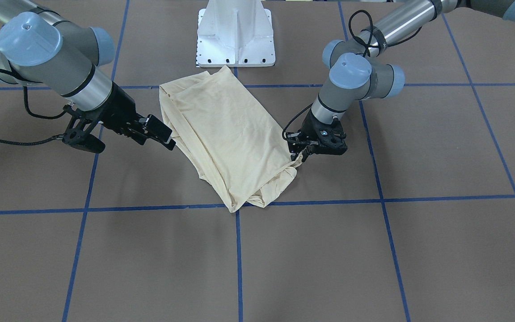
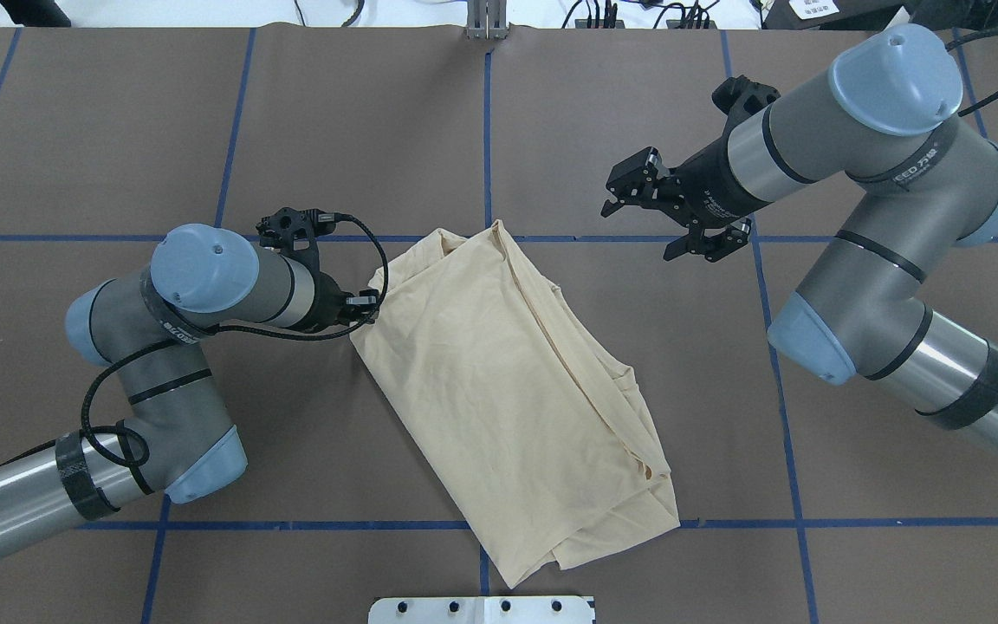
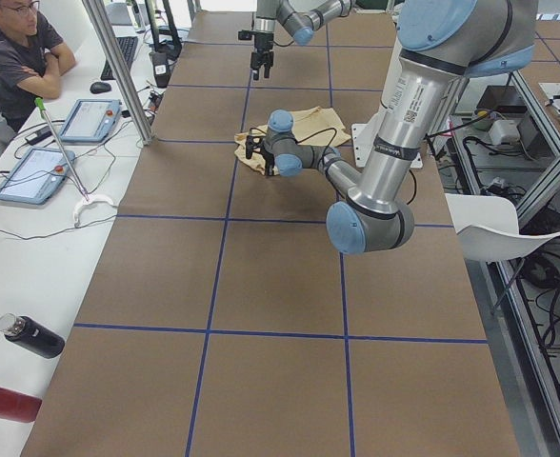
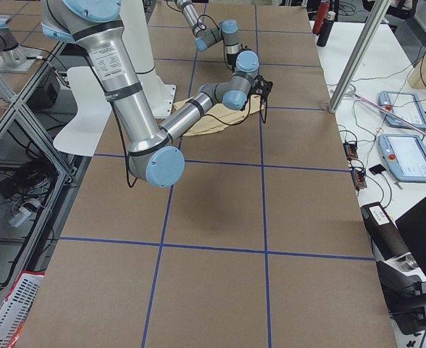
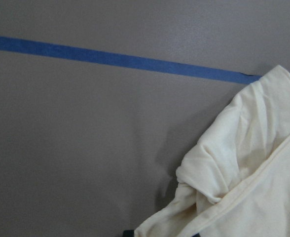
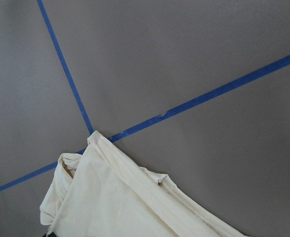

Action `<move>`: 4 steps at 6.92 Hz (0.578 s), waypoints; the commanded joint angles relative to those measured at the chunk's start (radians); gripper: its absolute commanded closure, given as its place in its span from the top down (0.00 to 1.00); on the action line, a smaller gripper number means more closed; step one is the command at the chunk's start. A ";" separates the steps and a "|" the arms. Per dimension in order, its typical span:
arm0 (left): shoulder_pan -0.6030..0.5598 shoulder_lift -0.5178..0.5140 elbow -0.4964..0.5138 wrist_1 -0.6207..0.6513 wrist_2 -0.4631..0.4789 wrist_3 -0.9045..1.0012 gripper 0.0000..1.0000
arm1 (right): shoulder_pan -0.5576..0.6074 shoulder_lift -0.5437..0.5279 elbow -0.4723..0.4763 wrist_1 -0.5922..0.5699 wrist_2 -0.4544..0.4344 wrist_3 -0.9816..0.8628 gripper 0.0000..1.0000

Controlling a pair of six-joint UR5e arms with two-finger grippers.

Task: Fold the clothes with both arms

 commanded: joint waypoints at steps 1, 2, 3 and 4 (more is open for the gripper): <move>0.000 -0.004 -0.003 0.025 0.000 -0.001 0.00 | 0.000 -0.002 0.000 0.001 0.001 -0.001 1.00; 0.000 -0.013 -0.009 0.048 -0.002 -0.001 0.00 | 0.002 -0.002 0.002 0.001 0.003 0.001 1.00; 0.000 -0.022 -0.012 0.058 -0.005 -0.004 0.00 | 0.002 -0.004 0.003 0.001 0.003 0.001 1.00; -0.003 -0.025 -0.012 0.059 -0.005 -0.009 0.00 | 0.002 -0.010 0.008 0.001 0.001 0.001 1.00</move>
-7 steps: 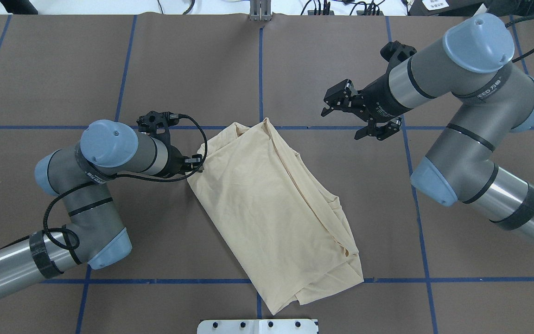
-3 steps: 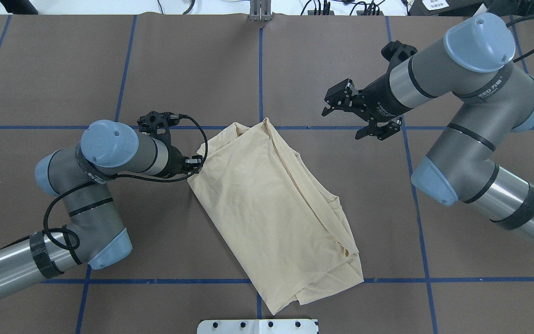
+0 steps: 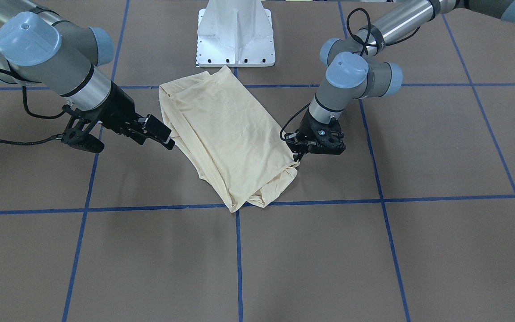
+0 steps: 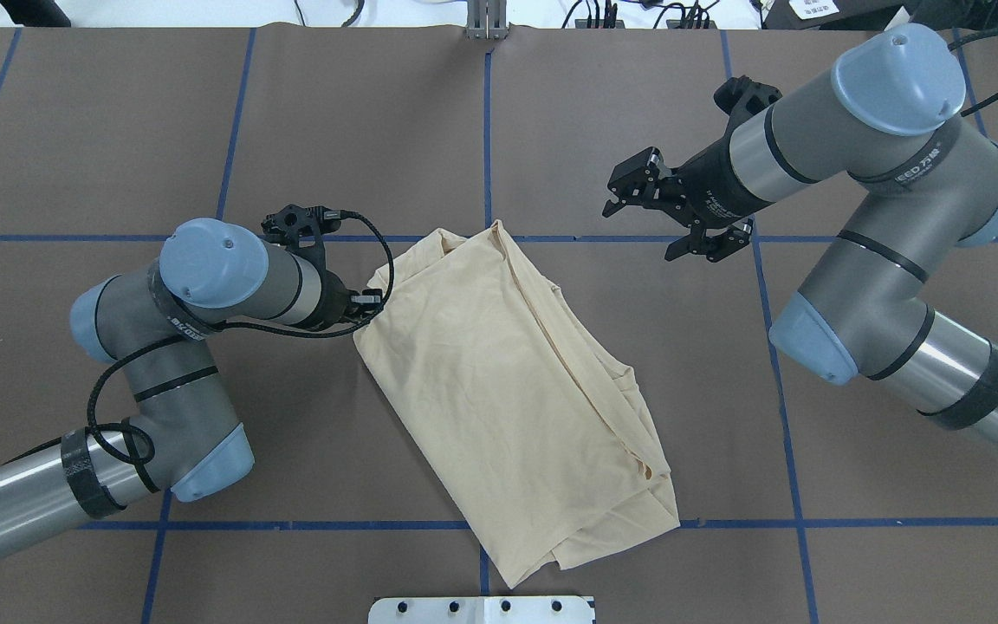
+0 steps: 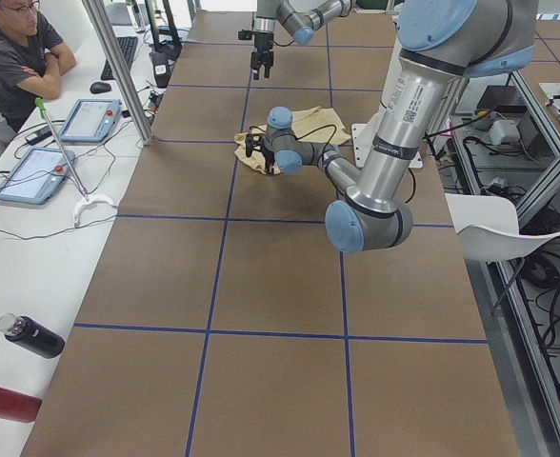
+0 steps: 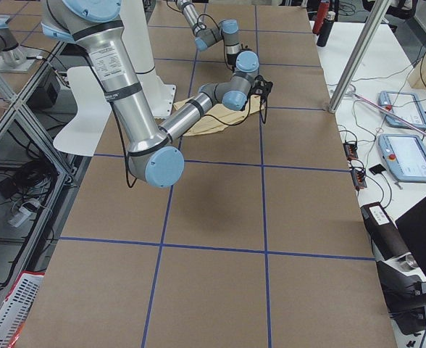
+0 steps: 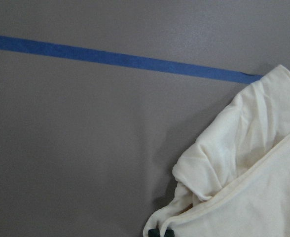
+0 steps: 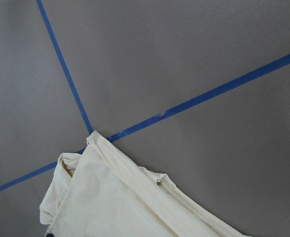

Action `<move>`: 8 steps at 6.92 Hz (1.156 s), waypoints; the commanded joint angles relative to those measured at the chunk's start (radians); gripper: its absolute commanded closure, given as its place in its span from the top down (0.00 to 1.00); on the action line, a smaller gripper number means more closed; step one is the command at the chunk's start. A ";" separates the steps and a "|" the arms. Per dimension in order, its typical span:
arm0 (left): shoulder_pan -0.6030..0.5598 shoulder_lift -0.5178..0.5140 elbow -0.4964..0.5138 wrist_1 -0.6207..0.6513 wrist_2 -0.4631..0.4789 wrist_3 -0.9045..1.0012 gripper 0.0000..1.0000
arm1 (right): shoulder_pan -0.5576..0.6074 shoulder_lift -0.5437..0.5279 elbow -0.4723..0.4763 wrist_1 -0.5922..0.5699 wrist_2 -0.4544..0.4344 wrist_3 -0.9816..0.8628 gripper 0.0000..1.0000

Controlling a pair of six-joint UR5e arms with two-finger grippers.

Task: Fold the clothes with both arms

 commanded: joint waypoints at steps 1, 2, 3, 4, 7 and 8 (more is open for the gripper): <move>-0.006 -0.012 0.005 0.007 0.000 -0.004 0.00 | 0.000 -0.005 0.004 0.002 -0.003 0.000 1.00; -0.019 -0.024 0.006 0.007 0.002 -0.003 0.00 | 0.000 -0.008 0.006 0.002 -0.004 0.000 1.00; -0.034 -0.058 0.038 0.007 0.003 -0.001 0.00 | 0.002 -0.013 0.006 0.005 -0.004 0.000 1.00; -0.055 -0.098 0.095 0.005 0.011 0.002 0.00 | 0.002 -0.014 0.012 0.008 -0.006 0.000 1.00; -0.135 -0.196 0.208 -0.005 0.025 0.043 0.00 | 0.002 -0.022 0.018 0.009 -0.007 0.000 1.00; -0.151 -0.205 0.233 -0.011 0.030 0.055 0.00 | 0.002 -0.023 0.018 0.009 -0.007 0.000 1.00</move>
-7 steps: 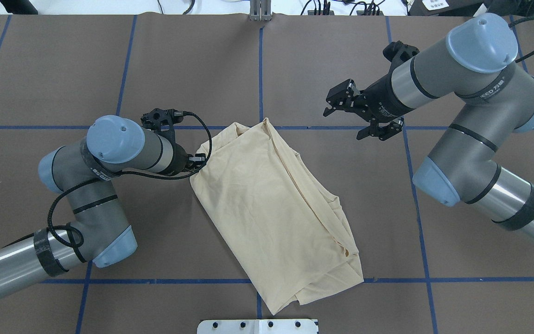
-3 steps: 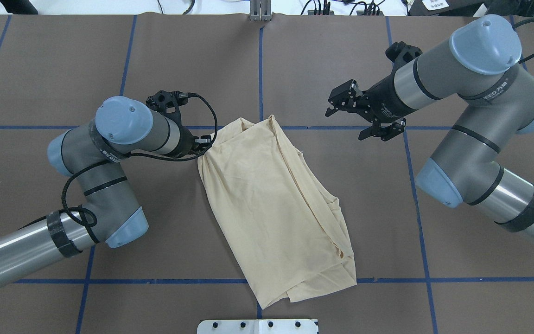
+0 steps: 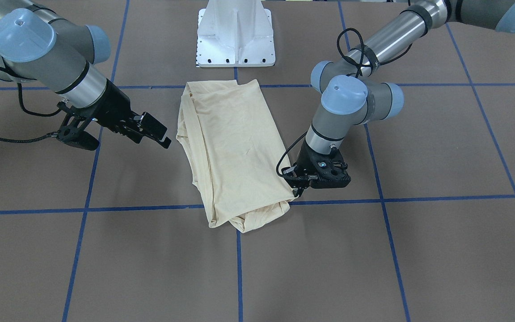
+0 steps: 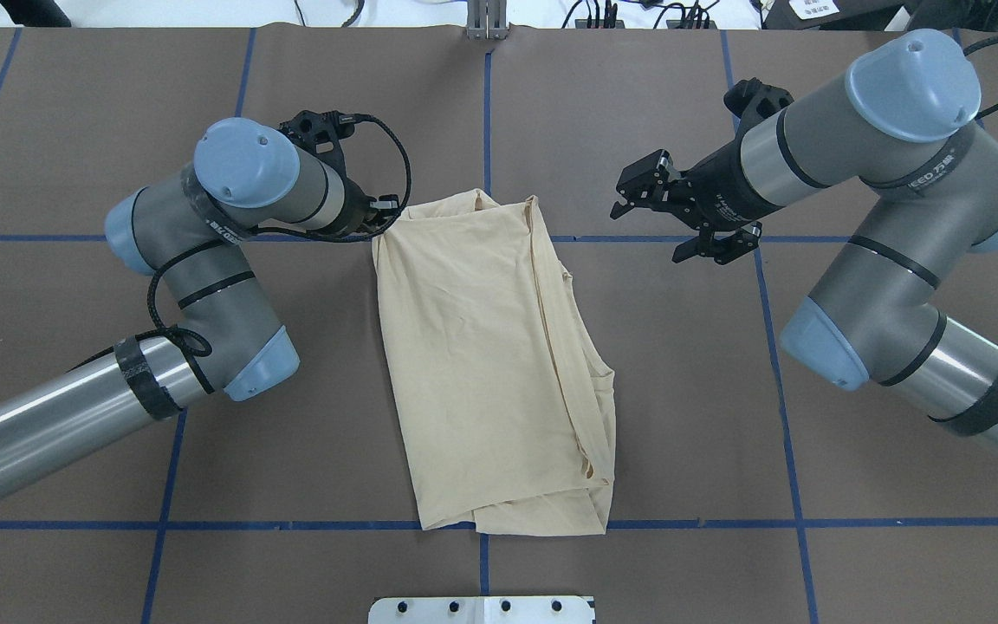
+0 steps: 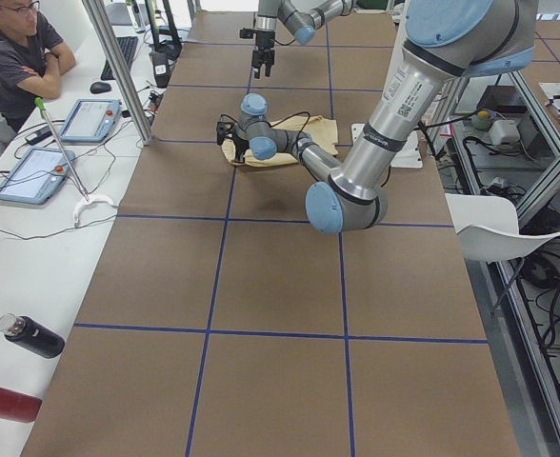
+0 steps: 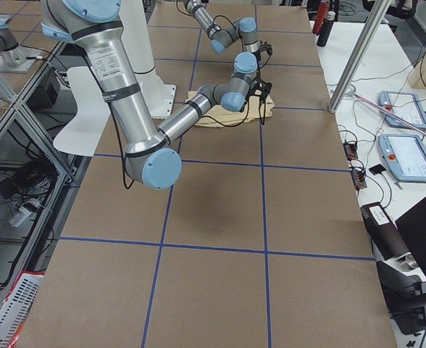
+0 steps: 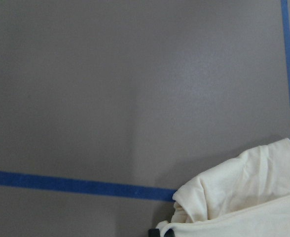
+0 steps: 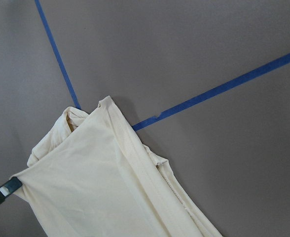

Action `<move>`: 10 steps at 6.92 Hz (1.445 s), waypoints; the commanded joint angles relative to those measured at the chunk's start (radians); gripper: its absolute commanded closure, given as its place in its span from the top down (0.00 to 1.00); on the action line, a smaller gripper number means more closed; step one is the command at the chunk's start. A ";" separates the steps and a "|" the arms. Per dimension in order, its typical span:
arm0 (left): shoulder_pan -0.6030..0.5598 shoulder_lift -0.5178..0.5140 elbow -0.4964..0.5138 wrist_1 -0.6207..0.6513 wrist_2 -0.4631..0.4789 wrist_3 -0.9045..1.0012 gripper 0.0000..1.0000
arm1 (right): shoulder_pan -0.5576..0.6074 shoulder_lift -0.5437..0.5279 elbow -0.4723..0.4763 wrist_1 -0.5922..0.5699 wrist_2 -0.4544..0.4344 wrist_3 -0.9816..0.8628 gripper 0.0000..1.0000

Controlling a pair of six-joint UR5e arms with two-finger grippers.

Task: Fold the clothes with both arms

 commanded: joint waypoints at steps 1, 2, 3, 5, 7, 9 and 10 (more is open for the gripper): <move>-0.027 -0.041 0.069 -0.012 0.049 0.032 0.00 | 0.002 -0.008 0.001 0.000 0.000 -0.002 1.00; -0.028 -0.067 0.125 -0.051 0.058 0.034 0.00 | 0.002 -0.008 0.001 0.000 0.000 0.000 1.00; -0.028 -0.084 0.177 -0.120 0.085 0.034 0.00 | 0.002 -0.009 0.002 0.000 0.000 -0.002 1.00; -0.028 -0.133 0.280 -0.194 0.116 0.034 0.00 | 0.002 -0.009 0.001 0.000 0.000 -0.002 1.00; -0.028 -0.134 0.281 -0.199 0.130 0.032 0.00 | 0.002 -0.008 0.001 0.002 0.000 -0.002 1.00; -0.034 -0.132 0.264 -0.199 0.130 0.035 1.00 | -0.001 -0.006 -0.001 0.002 0.000 -0.003 1.00; -0.069 -0.121 0.218 -0.199 0.119 0.035 1.00 | 0.009 -0.002 0.001 -0.001 0.004 -0.050 1.00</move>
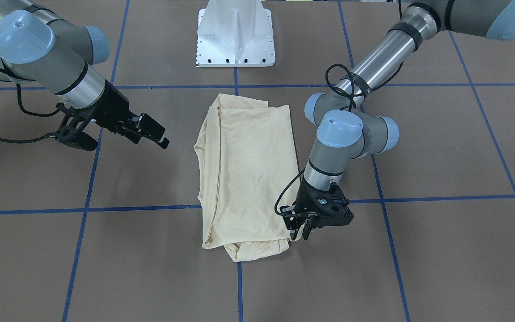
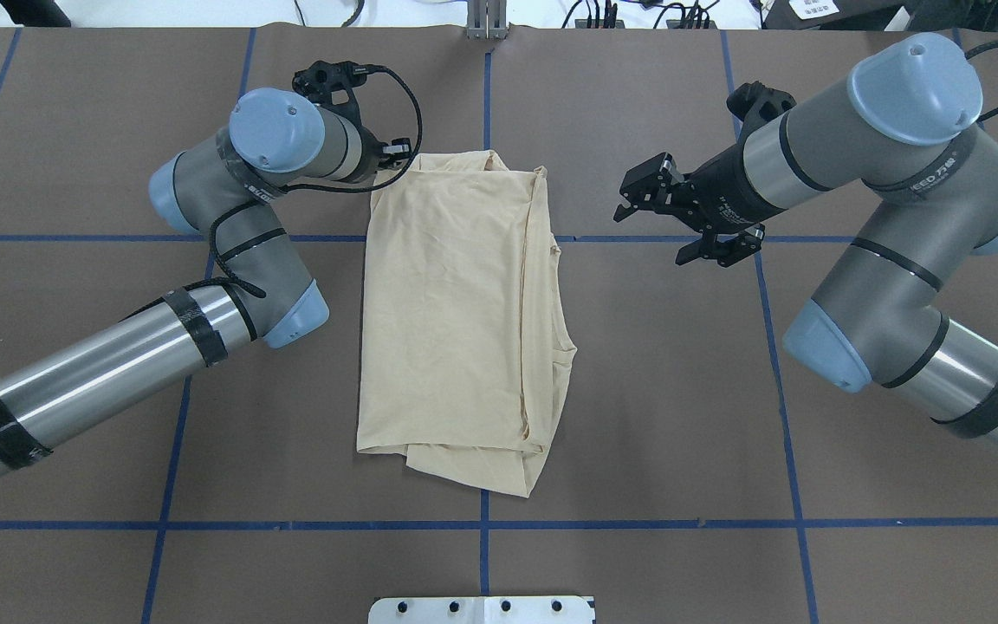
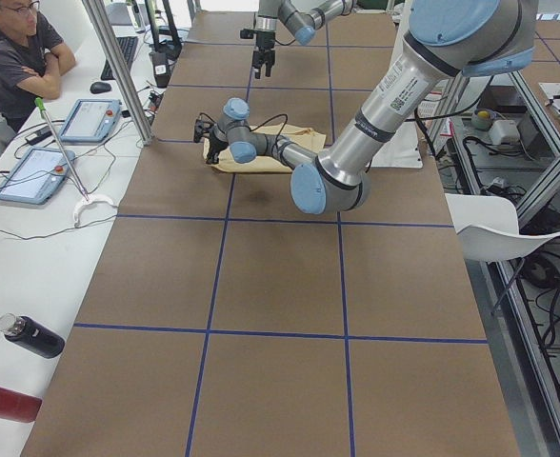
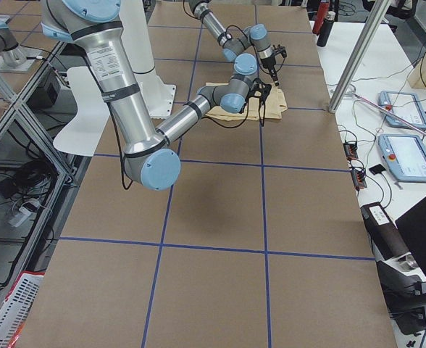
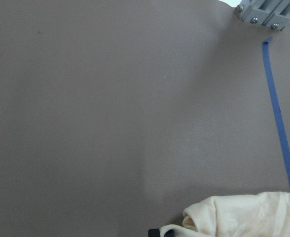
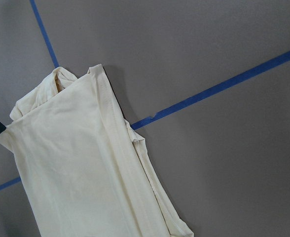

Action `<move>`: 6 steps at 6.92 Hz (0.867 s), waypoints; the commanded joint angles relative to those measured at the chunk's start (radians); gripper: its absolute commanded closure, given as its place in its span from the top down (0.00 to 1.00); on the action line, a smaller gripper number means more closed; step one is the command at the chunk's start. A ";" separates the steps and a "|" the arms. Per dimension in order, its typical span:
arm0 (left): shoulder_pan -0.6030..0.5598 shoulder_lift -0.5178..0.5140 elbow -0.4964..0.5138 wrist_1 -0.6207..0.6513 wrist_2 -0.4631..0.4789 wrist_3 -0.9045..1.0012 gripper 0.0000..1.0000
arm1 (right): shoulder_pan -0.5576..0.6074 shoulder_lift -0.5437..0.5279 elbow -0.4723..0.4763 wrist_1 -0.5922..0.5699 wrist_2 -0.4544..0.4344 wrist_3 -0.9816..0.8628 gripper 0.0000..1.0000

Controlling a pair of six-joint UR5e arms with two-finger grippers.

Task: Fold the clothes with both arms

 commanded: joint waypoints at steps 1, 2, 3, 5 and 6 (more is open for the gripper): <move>-0.057 0.057 -0.100 0.002 -0.040 0.001 1.00 | -0.001 -0.002 -0.007 -0.011 -0.003 -0.132 1.00; -0.095 0.103 -0.149 0.006 -0.134 0.010 1.00 | -0.014 -0.002 -0.013 -0.013 -0.008 -0.198 1.00; -0.118 0.141 -0.208 0.014 -0.192 0.083 1.00 | -0.061 0.007 -0.017 -0.015 -0.026 -0.273 1.00; -0.126 0.258 -0.321 0.014 -0.197 0.163 1.00 | -0.141 0.050 -0.013 -0.122 -0.103 -0.308 1.00; -0.133 0.307 -0.375 0.014 -0.197 0.215 1.00 | -0.189 0.067 -0.014 -0.186 -0.152 -0.370 1.00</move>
